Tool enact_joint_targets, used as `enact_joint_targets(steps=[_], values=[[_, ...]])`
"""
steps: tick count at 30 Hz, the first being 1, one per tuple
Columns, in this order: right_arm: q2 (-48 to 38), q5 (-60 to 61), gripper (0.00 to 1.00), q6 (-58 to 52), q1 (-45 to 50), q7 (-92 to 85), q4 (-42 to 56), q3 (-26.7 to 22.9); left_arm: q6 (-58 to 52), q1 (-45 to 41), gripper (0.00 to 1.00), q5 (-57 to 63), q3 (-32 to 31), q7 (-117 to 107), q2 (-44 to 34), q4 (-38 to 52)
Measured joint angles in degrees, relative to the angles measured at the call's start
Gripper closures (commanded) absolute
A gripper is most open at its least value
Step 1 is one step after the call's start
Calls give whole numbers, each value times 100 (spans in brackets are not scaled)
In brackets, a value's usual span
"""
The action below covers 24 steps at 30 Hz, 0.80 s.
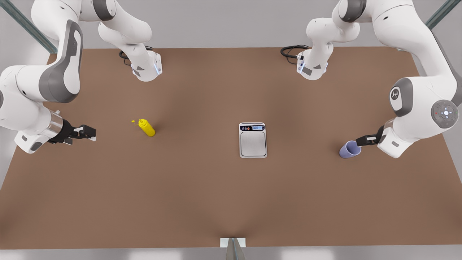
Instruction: Move cup to the weight, pick up sauce bottle, pour sauce
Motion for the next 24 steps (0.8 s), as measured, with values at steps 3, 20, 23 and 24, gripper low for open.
enact_joint_targets(steps=[3,20,23,24], values=[[0,-21,0,25,-18,0,-22,-9,9,-11,0,-6,3,18,34,-12],[44,-9,0,62,-214,-39,1,-18,2164,61,0,-71,782,1217,81,-2381],[43,8,0,55,-198,-27,10,-9,3050,61,0,-77,864,1222,-22,-3095],[44,9,0,61,-191,-31,18,-9,3130,59,0,-80,870,1222,19,-3119]])
